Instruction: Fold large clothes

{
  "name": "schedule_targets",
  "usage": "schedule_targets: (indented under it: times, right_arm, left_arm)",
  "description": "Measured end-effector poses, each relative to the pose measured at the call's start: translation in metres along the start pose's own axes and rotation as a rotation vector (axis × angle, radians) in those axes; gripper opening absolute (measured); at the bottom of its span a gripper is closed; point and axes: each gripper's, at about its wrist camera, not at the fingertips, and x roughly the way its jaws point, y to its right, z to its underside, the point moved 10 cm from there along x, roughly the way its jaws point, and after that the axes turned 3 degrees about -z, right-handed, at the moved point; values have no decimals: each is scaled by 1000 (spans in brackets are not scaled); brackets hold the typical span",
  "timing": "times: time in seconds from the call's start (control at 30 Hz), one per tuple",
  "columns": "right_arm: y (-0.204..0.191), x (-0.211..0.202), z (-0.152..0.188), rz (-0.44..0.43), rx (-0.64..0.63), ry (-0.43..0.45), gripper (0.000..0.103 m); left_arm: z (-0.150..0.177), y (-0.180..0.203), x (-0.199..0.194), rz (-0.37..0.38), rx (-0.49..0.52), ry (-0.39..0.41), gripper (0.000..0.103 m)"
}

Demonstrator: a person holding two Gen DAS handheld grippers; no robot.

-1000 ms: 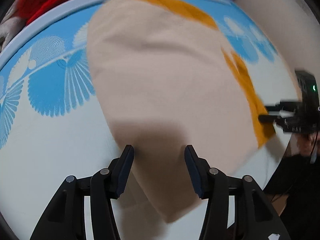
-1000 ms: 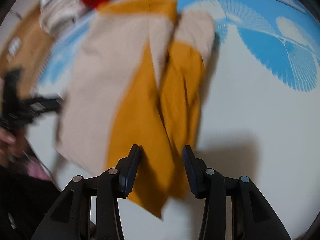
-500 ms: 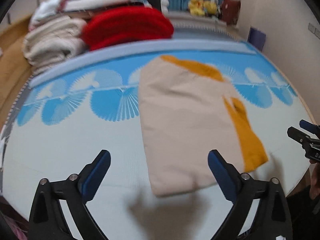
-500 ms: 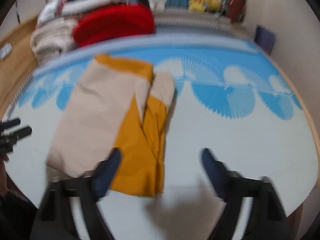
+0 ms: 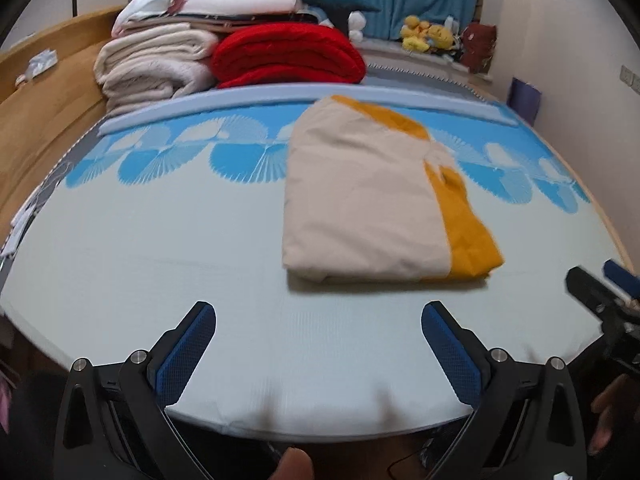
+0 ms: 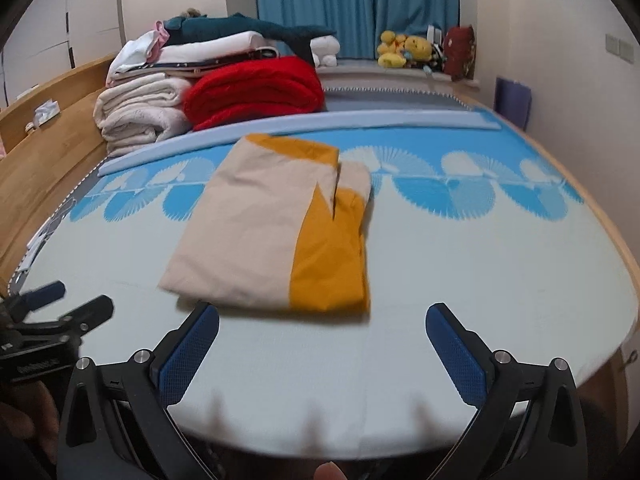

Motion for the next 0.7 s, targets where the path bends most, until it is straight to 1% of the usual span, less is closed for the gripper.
schedule_targets:
  times: [0.03, 0.07, 0.17, 0.3, 0.43, 0.63, 0.7]
  right_arm:
    - [-1, 0, 3, 3, -10, -3, 103]
    - [-3, 2, 5, 5, -22, -9, 103]
    - [-5, 10, 8, 6, -37, -22, 103]
    - [-10, 20, 7, -2, -45, -26, 103]
    - [-14, 30, 7, -11, -46, -38, 103]
    - [-23, 46, 11, -15, -65, -62, 103]
    - [-25, 47, 13, -14, -77, -64, 103]
  left_arm:
    - [3, 0, 4, 3, -12, -20, 102]
    - [4, 1, 5, 8, -23, -21, 102]
    - [2, 2, 8, -16, -4, -1, 102]
    - [6, 11, 16, 14, 1, -24, 102]
    - [2, 16, 17, 11, 13, 1, 102]
    - [-1, 17, 22, 34, 4, 3, 102]
    - [-2, 16, 22, 31, 6, 3, 102]
